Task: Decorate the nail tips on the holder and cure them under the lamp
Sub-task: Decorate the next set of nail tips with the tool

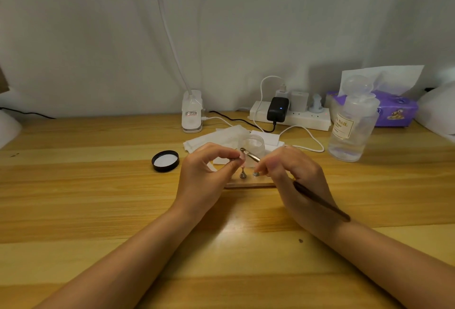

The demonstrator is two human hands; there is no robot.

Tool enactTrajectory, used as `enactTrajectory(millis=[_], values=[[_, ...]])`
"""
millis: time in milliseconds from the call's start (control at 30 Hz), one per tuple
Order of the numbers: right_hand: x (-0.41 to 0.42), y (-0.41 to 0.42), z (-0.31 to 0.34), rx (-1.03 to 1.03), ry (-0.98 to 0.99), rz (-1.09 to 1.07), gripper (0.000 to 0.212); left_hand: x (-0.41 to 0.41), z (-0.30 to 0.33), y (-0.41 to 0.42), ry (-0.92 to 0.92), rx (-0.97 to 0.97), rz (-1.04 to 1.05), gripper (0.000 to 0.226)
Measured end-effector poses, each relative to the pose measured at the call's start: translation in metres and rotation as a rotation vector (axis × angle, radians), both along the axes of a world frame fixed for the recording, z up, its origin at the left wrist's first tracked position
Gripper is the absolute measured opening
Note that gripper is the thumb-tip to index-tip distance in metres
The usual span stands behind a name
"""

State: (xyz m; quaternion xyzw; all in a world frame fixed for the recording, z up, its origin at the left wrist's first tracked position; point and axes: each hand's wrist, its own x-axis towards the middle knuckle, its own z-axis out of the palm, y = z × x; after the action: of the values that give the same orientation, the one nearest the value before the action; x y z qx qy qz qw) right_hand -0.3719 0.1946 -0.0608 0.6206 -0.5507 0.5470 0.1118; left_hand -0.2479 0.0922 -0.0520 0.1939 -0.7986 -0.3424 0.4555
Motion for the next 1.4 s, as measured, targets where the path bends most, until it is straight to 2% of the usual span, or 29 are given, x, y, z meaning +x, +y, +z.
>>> enactTrajectory(millis=[133, 233, 333, 500, 600, 733, 867, 967, 1067, 1167, 1300, 1400], values=[[0.0008, 0.0032, -0.0038, -0.039, 0.003, 0.044, 0.050, 0.0008, 0.0003, 0.0004, 0.003, 0.014, 0.003, 0.019], [0.0002, 0.0038, -0.0021, -0.072, -0.034, -0.020, 0.048, 0.0002, 0.0003, 0.0006, -0.002, 0.013, 0.004, 0.018], [0.0000, 0.0017, 0.0003, -0.020, -0.024, -0.090, 0.049, -0.0001, 0.0002, 0.0007, 0.000, 0.011, -0.001, 0.018], [0.0028, 0.0049, -0.0021, -0.040, -0.022, 0.019, 0.052, -0.0003, -0.0007, -0.0006, 0.010, 0.018, 0.002, 0.018], [0.0024, 0.0046, -0.0003, -0.068, -0.072, 0.013, 0.045, -0.0001, -0.0009, -0.0001, 0.013, 0.026, 0.001, 0.022], [0.0021, 0.0023, 0.0018, 0.025, -0.083, -0.035, 0.033, 0.0001, -0.0016, 0.0001, 0.019, 0.052, -0.010, 0.025], [0.0050, 0.0053, -0.0003, -0.004, -0.058, 0.028, 0.047, -0.0001, -0.0016, -0.0004, 0.027, 0.057, -0.003, 0.025], [0.0038, 0.0058, -0.0005, -0.026, -0.107, 0.001, 0.042, -0.0004, -0.0011, -0.0004, 0.030, 0.062, -0.004, 0.025], [0.0011, 0.0037, 0.0014, 0.044, -0.147, -0.087, 0.036, -0.0002, -0.0008, 0.0000, 0.028, 0.069, -0.011, 0.025], [0.0030, 0.0032, 0.0010, 0.071, -0.110, -0.073, 0.041, -0.0002, -0.0003, 0.0007, 0.027, 0.072, -0.022, 0.023], [0.0054, 0.0053, -0.0009, -0.026, -0.055, -0.024, 0.053, -0.0002, -0.0007, -0.0001, 0.032, 0.088, -0.022, 0.019], [0.0027, 0.0047, 0.0014, -0.036, -0.064, -0.091, 0.052, -0.0006, -0.0005, 0.0000, 0.027, 0.085, -0.016, 0.021]])
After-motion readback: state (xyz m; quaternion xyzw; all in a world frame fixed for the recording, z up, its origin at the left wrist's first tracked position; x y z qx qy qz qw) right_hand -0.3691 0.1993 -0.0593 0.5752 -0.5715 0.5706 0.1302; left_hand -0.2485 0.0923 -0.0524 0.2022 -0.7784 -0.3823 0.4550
